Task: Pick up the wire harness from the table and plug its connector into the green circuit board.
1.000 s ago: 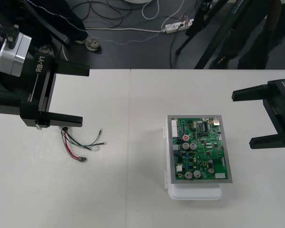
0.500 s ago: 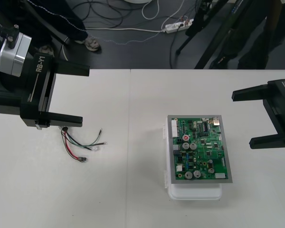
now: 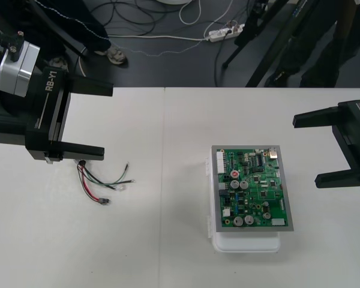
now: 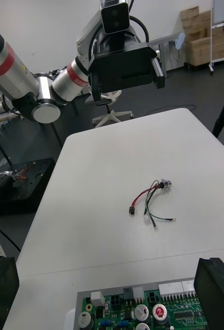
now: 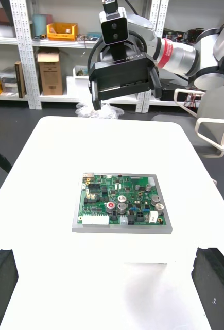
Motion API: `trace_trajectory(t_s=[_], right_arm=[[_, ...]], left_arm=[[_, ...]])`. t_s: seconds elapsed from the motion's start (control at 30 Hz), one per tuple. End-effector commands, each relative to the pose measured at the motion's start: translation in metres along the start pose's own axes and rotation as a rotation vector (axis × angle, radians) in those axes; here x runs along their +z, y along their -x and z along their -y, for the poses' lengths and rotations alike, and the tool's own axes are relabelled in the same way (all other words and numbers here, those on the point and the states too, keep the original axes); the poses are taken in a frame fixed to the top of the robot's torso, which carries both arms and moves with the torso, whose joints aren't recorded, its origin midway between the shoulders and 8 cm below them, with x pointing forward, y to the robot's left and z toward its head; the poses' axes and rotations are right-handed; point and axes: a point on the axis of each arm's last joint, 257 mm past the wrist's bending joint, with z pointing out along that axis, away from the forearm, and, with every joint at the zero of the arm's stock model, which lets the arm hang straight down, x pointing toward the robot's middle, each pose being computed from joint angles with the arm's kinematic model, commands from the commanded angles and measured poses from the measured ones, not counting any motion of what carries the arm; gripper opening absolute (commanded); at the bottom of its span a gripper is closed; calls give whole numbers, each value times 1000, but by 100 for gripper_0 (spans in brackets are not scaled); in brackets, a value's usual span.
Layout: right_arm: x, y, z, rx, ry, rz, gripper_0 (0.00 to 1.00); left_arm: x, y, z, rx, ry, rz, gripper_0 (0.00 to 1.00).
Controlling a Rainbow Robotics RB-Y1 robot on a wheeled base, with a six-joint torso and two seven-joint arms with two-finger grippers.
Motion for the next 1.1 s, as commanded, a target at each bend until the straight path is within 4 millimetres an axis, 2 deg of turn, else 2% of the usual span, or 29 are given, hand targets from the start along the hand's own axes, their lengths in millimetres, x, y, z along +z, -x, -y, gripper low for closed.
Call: trace_trajectory(t_s=[0.03, 0.13, 0.17, 0.23, 0.43, 0.6, 0.7, 0.77, 0.8, 1.1], right_arm=[[-8, 3, 1, -56, -19, -4, 100], [-8, 3, 1, -56, -19, -4, 100], [1, -17, -5, 17, -9, 21, 100], [4, -22, -7, 33, -8, 27, 100], [6, -25, -5, 16, -15, 2, 100], [4, -20, -5, 5, -19, 10, 100], [-2, -9, -6, -4, -22, 42, 100], [-10, 1, -10, -7, -22, 71, 100], [-12, 4, -11, -7, -22, 77, 100], [-40, 23, -29, 20, 8, 89, 100]], left_arm=[[-3, 15, -3, 40, 0, 15, 100], [-3, 15, -3, 40, 0, 15, 100], [-3, 15, -3, 40, 0, 15, 100], [-3, 15, -3, 40, 0, 15, 100], [-3, 15, -3, 40, 0, 15, 100], [-3, 15, -3, 40, 0, 15, 100], [-3, 15, -3, 40, 0, 15, 100], [-3, 15, -3, 40, 0, 15, 100], [2, -1, 5, -30, -16, 32, 100], [-3, -1, 11, -51, -18, 59, 100]])
